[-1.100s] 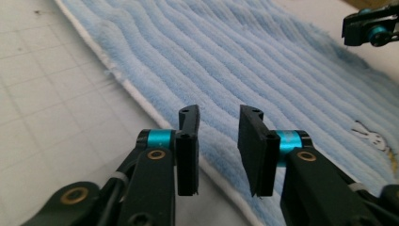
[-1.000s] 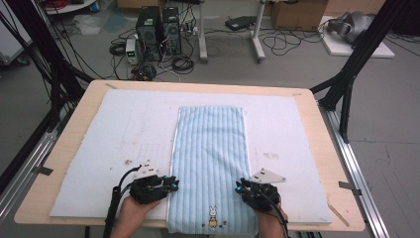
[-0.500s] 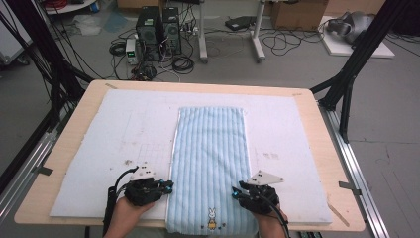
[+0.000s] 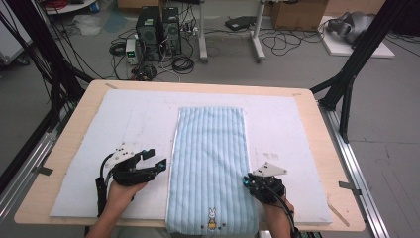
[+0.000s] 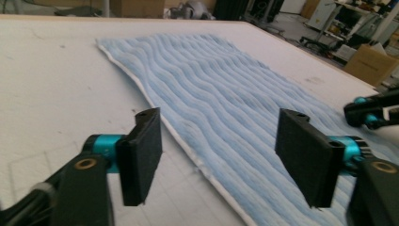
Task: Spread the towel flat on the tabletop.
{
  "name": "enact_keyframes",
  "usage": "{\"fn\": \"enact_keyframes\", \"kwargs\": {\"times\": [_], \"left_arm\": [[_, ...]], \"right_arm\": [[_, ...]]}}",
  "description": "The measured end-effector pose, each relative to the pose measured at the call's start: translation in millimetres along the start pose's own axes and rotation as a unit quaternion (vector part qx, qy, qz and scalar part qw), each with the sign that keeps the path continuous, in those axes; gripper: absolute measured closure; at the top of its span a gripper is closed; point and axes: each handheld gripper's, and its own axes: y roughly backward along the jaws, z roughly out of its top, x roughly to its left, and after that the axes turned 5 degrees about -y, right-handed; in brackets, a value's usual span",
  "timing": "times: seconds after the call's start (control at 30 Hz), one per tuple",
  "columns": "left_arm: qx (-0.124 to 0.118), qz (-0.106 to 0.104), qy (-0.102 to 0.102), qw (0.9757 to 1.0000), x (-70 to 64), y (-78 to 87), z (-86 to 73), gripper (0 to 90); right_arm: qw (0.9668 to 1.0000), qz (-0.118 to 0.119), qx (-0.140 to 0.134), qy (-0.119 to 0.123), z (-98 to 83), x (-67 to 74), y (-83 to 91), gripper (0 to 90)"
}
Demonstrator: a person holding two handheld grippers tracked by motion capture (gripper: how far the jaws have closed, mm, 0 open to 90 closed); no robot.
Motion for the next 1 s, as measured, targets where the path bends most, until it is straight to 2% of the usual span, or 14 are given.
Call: {"fn": "enact_keyframes", "kwargs": {"times": [0.07, 0.1, 0.13, 0.17, 0.2, 0.3, 0.4, 0.47, 0.5, 0.53, 0.57, 0.67, 0.83, 1.0], "left_arm": [[-0.004, 0.005, -0.008, 0.9999, 4.6, -1.0, 2.8, 23.3], [-0.008, 0.005, -0.010, 0.9999, 6.3, -1.4, 4.1, 17.9], [-0.017, -0.003, -0.009, 0.9998, 8.9, -0.6, 4.5, 16.2], [-0.023, -0.009, -0.003, 0.9997, 11.8, -0.4, 4.1, 19.1], [-0.023, -0.010, -0.005, 0.9997, 13.8, -0.5, 3.7, 21.6], [-0.020, -0.002, -0.005, 0.9998, 19.6, -0.1, 3.7, 20.1], [-0.015, -0.002, -0.012, 0.9998, 23.9, 4.3, 12.6, 19.7], [-0.029, 0.001, -0.014, 0.9995, 25.2, 7.6, 19.7, 19.5], [-0.028, 0.001, -0.016, 0.9995, 26.1, 9.1, 23.8, 19.5], [-0.026, 0.000, -0.020, 0.9995, 27.0, 10.6, 28.4, 19.4], [-0.026, -0.001, -0.024, 0.9994, 27.7, 11.7, 31.6, 19.4], [-0.027, 0.003, -0.029, 0.9992, 27.8, 14.7, 36.9, 19.0], [-0.018, 0.013, -0.032, 0.9993, 27.7, 15.8, 37.8, 19.0], [-0.017, 0.013, -0.027, 0.9994, 30.7, 15.1, 38.5, 19.3]], "right_arm": [[1.0000, 0.009, 0.001, -0.004, 3.3, -4.3, 0.3, 64.4], [0.9997, 0.021, -0.009, -0.012, 5.1, -7.8, 1.8, 63.0], [0.9991, 0.026, -0.028, -0.018, 7.2, -12.1, 3.8, 59.9], [0.9983, 0.026, -0.043, -0.030, 9.9, -16.3, 6.3, 54.3], [0.9970, 0.020, -0.060, -0.043, 13.8, -21.7, 9.7, 48.2], [0.9942, 0.006, -0.086, -0.063, 21.9, -33.4, 18.0, 35.0], [0.9932, -0.004, -0.099, -0.062, 30.1, -45.5, 26.0, 20.7], [0.9923, -0.009, -0.106, -0.063, 33.6, -51.3, 30.3, 12.9], [0.9918, -0.019, -0.112, -0.060, 34.5, -52.9, 32.6, 11.0], [0.9911, -0.017, -0.118, -0.058, 34.6, -54.3, 35.3, 11.0], [0.9905, -0.010, -0.127, -0.052, 34.2, -56.1, 37.8, 11.0], [0.9914, 0.000, -0.125, -0.040, 31.4, -58.9, 40.4, 11.0], [0.9913, 0.006, -0.125, -0.041, 27.5, -59.9, 42.0, 11.0], [0.9910, 0.012, -0.127, -0.042, 32.8, -59.5, 39.4, 11.0]]}}
